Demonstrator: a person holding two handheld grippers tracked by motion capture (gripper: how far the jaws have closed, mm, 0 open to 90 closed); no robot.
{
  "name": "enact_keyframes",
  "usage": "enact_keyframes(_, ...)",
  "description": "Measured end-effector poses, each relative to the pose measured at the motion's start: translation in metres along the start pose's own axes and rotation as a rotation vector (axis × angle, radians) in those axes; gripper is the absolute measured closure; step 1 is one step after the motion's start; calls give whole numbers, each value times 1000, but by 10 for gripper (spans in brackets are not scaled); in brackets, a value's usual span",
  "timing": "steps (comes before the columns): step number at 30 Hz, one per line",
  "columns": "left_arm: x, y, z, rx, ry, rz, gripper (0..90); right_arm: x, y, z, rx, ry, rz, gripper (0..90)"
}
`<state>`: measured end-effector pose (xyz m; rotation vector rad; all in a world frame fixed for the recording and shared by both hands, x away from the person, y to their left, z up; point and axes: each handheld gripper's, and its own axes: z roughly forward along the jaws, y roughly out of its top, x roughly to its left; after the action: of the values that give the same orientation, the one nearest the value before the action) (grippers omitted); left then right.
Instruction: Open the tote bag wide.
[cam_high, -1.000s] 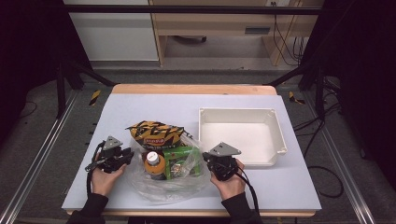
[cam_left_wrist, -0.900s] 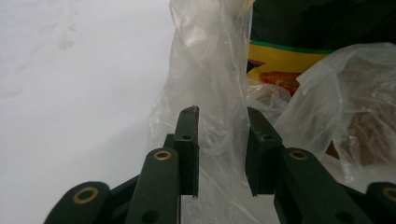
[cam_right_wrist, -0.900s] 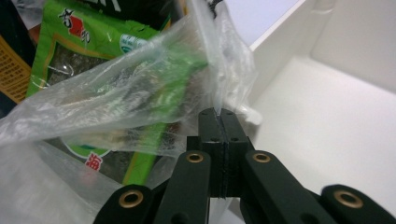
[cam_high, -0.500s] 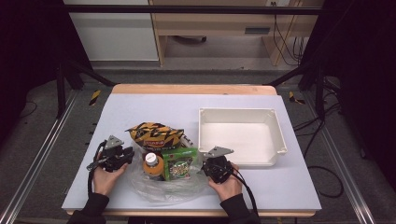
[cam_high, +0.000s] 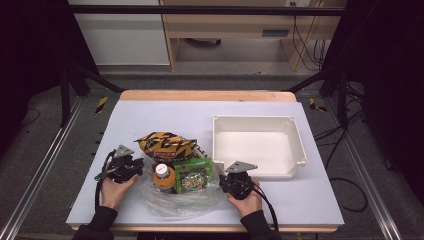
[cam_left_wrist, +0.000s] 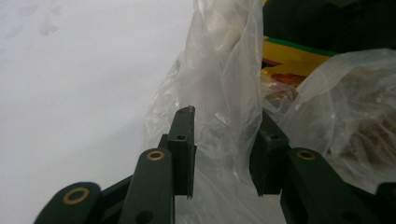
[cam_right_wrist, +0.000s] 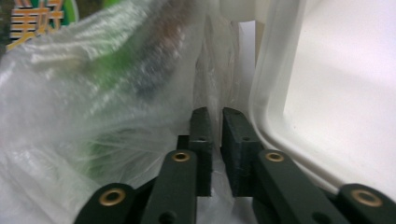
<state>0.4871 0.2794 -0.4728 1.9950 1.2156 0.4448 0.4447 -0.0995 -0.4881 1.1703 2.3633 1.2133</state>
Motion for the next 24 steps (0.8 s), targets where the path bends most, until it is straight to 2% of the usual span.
enact_keyframes(1, 0, 0, 0, 0, 1, 0, 644, 0, 0, 0, 0, 0, 0, 808)
enact_keyframes(2, 0, 0, 0, 0, 3, 8, 644, 2, -1, -6, -20, 6, -5, 758)
enact_keyframes(4, 0, 0, 0, -1, 4, 9, 644, 2, -1, -8, -30, 9, -18, 736)
enact_keyframes(5, 0, 0, 0, 0, 5, 10, 645, 5, -2, -21, -73, -6, -53, 683)
enact_keyframes(6, 0, 0, 0, -1, 5, 11, 645, 5, -2, -21, -73, -6, -53, 683)
enact_keyframes(7, 0, 0, 0, 2, 6, 15, 646, 6, -1, -34, -121, 0, -61, 662)
enact_keyframes(8, 0, 0, -1, 3, 7, 17, 646, 5, 0, -41, -145, -3, -65, 660)
enact_keyframes(10, -1, 0, -1, 3, 10, 20, 648, 6, 0, -46, -157, -5, -64, 658)
enact_keyframes(11, -1, 0, -1, 1, 11, 20, 648, 6, 5, -61, -210, -8, -64, 654)
enact_keyframes(12, -1, 0, -1, 1, 11, 20, 649, 6, 5, -61, -210, -8, -64, 654)
enact_keyframes(13, 0, 0, -1, 3, 11, 17, 649, 7, 12, -74, -259, -3, -73, 650)
enact_keyframes(14, 0, 0, -1, 3, 11, 17, 650, 7, 12, -74, -259, -3, -73, 650)
enact_keyframes(16, -1, 0, -1, 1, 9, 19, 652, 17, 27, -84, -312, 19, -90, 616)
enact_keyframes(19, 0, 0, -2, 0, 7, 18, 653, 34, 35, -80, -303, 64, -111, 537)
enact_keyframes(20, 0, 0, -2, 0, 7, 18, 653, 34, 35, -80, -303, 64, -111, 537)
enact_keyframes(21, 0, 0, -2, 0, 7, 19, 654, 44, 35, -68, -243, 72, -137, 522)
enact_keyframes(22, 0, 0, -2, 0, 7, 20, 654, 45, 34, -64, -222, 61, -152, 532)
enact_keyframes(24, -1, 0, -3, -2, 7, 19, 656, 43, 27, -55, -163, 36, -156, 626)
